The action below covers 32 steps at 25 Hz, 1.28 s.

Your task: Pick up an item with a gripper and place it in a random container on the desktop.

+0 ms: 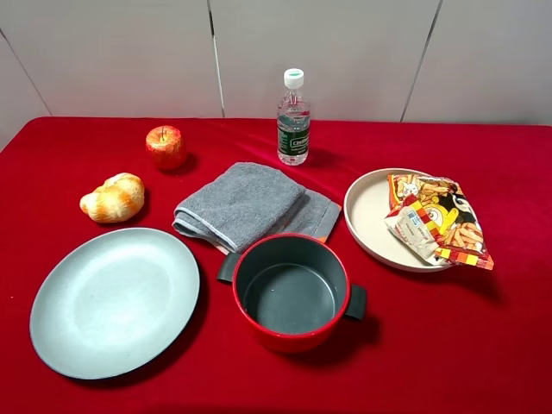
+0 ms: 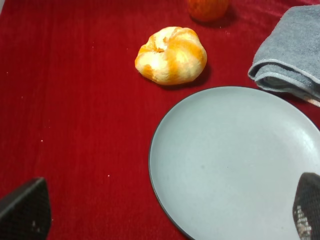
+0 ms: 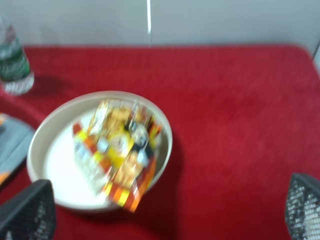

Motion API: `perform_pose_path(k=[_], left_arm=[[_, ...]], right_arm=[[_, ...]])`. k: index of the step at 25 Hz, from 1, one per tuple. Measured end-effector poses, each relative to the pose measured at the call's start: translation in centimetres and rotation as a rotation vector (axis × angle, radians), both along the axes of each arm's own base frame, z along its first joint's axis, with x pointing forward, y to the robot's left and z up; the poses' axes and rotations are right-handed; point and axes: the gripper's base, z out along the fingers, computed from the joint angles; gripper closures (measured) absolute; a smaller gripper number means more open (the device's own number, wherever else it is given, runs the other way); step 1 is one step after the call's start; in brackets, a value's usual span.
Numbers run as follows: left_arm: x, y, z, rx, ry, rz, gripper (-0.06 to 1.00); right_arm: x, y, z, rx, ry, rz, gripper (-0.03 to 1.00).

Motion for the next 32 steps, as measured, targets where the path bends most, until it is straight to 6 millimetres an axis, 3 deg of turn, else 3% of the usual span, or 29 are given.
perform_pose_path(k=[5, 11, 32], left_arm=[[0.0, 0.0, 0.0, 0.001, 0.000, 0.000, -0.01], [0.0, 0.0, 0.0, 0.001, 0.000, 0.000, -0.01], [0.0, 0.0, 0.0, 0.001, 0.000, 0.000, -0.01]], right_arm=[[0.2, -0.2, 0.2, -0.033, -0.032, -0.015, 0.27], [0.4, -0.2, -1.3, -0.034, 0.061, -0.011, 0.27], [0.4, -0.2, -1.3, -0.040, 0.060, -0.008, 0.27]])
